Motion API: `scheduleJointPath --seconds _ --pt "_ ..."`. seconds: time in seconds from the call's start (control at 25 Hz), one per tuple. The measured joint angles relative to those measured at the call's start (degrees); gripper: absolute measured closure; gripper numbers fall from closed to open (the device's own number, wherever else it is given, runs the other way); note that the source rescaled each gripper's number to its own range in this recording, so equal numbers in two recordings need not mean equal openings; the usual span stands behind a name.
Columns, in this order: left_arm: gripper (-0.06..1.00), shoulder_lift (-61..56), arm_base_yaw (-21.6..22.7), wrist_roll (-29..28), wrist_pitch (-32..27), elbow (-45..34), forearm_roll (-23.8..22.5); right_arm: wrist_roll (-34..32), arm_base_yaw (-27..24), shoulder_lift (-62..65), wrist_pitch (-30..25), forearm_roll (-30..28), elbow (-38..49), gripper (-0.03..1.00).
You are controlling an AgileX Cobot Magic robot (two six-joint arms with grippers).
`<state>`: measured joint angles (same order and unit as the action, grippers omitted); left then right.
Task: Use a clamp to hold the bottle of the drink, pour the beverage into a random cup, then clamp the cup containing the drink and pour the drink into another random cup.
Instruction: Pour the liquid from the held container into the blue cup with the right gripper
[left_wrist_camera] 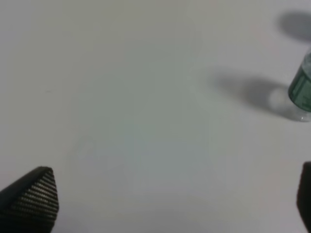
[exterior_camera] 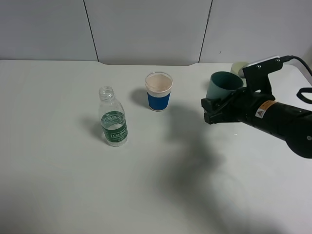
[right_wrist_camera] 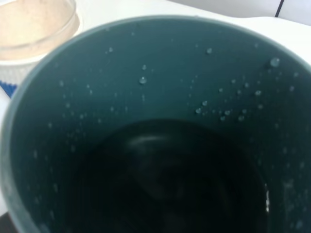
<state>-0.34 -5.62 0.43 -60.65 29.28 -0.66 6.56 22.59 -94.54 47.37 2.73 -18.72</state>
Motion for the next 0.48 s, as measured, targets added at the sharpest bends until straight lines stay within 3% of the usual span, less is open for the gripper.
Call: scheduleJointPath --seconds 0.12,0.16,0.48 --pt "-0.06 0.00 0.00 0.00 0.00 0.00 0.00 0.15 0.00 2.70 -10.57 0.29 -5.28 0.97" --pt "-0.06 0.00 0.00 0.00 0.00 0.00 0.00 0.15 0.00 2.70 -10.57 0.29 -5.28 0.97" --pt "-0.06 0.00 0.00 0.00 0.00 0.00 0.00 0.07 0.00 2.72 -25.49 -3.66 -15.87 0.97"
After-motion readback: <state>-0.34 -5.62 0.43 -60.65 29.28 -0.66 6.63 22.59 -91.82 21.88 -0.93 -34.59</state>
